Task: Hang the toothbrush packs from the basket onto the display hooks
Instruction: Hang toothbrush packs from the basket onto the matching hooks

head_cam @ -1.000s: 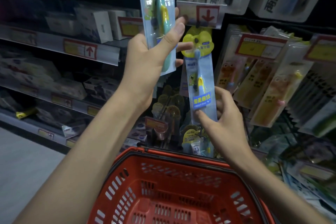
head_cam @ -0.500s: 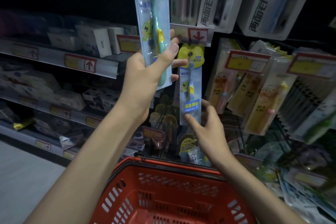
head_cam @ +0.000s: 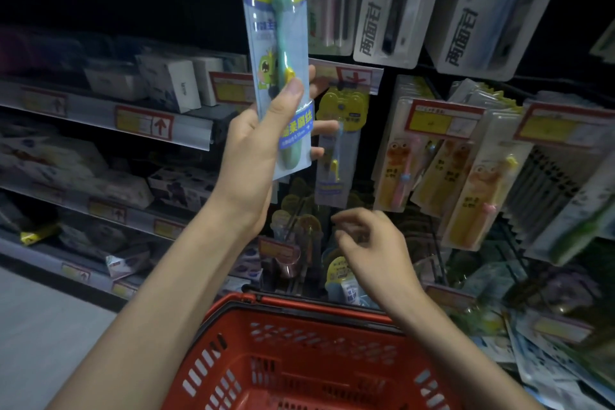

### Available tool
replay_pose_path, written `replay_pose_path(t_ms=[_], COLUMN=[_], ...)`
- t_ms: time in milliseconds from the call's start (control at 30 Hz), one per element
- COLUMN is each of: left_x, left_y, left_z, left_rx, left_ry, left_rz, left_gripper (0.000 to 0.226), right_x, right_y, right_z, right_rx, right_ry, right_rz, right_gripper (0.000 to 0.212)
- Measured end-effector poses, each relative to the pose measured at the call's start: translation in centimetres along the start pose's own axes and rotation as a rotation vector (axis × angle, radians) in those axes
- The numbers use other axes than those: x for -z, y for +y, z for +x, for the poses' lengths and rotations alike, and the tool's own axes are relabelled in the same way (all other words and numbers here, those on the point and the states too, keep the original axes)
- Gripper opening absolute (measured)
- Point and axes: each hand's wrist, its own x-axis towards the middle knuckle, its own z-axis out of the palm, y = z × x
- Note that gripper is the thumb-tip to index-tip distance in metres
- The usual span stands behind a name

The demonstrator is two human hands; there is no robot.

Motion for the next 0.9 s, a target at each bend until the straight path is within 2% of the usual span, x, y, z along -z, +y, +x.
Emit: replay_pose_path(t_ms=[100,167,267,400,500,700,900], left_x=[0.3,0.5,0.6,0.2,0.1,-0.3,-0.3], left_y=[-0.2,-0.5,-0.9,-1.1,-1.0,-1.9,-2.2], left_z=[0.1,0.1,0.0,-0.4,-0.6,-0.9,-0.7], left_rx=[0.018,0.019,0.009,0.026,0.047,0.095,0.108], left_ry=[0.006,-0.003,-0.017,-0.057,-0.087,-0.133,-0.126], left_rz=[0.002,0.004,-0.004,-0.052,-0.063,-0.042,-0.031], left_gripper=[0.036,0.041,0.041,0.040,0.047,0.045,0.038], right_x=[1.0,1.6,2.1,1.6,1.5,1.6,2.4], right_y=[-2.2,-3.9,-5.7,-6.1,-6.3,-7.2,-7.2], right_z=[-0.2,-0.4,-0.8,-0.5,-0.4,-0.7,-0.5], right_rx=[0.101,0.158,0.220,0.244,0.262,0.208,0.080], right_ry=[0.120,0.138,0.100,0.009,-0.015,-0.045,-0.114], right_rz=[0.182,0.329,0.473,0.516,0.553,0.787,1.021], right_gripper=[0.018,0.015,0.020,0.044,0.045,0.034,0.036])
